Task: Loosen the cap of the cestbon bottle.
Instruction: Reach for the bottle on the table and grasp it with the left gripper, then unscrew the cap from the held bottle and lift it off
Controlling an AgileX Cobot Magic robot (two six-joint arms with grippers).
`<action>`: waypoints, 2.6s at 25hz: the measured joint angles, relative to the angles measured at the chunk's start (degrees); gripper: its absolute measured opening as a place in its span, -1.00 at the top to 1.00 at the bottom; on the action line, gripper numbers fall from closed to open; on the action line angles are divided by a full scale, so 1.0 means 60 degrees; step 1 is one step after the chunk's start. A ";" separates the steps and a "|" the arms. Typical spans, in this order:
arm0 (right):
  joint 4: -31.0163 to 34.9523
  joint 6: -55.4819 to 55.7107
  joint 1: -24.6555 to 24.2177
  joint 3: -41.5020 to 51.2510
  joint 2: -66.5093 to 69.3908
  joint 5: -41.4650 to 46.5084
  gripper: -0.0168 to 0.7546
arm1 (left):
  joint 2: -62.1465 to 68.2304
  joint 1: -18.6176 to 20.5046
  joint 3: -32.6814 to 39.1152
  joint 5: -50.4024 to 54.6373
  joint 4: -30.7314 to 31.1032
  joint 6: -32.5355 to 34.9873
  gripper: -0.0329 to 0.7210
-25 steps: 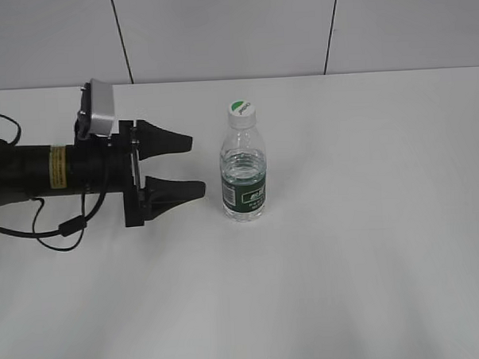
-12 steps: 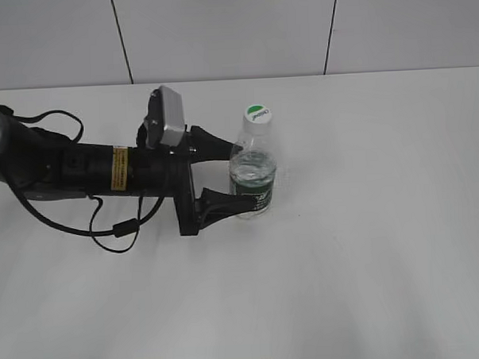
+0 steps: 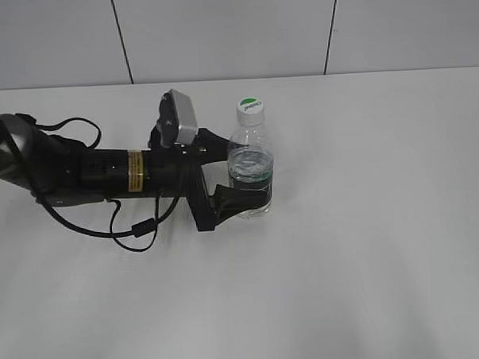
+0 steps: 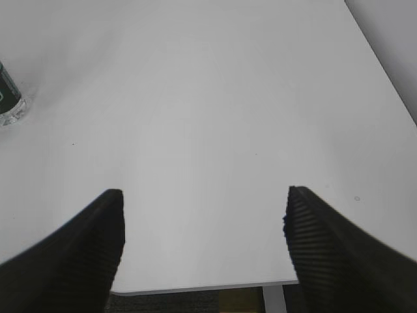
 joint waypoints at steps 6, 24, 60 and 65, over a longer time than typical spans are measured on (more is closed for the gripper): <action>0.0000 0.0000 0.0000 0.0000 0.0000 0.0000 -0.55 | 0.0000 -0.0358 0.0000 0.0476 -0.0771 0.0000 -0.65; 0.0000 0.0000 0.0000 0.0000 0.0000 0.0000 -0.55 | 0.0076 -0.0639 0.0000 0.1135 -0.1427 0.0000 -0.47; 0.0039 0.0037 0.0000 -0.3030 0.7729 -0.1077 -0.55 | 0.0076 -0.0639 0.0000 0.1017 -0.1128 -0.0008 -0.17; 0.0047 -0.0028 0.0000 -0.4550 0.9794 -0.0465 -0.55 | 0.0076 -0.0639 0.0000 0.0903 -0.0924 -0.0008 -0.17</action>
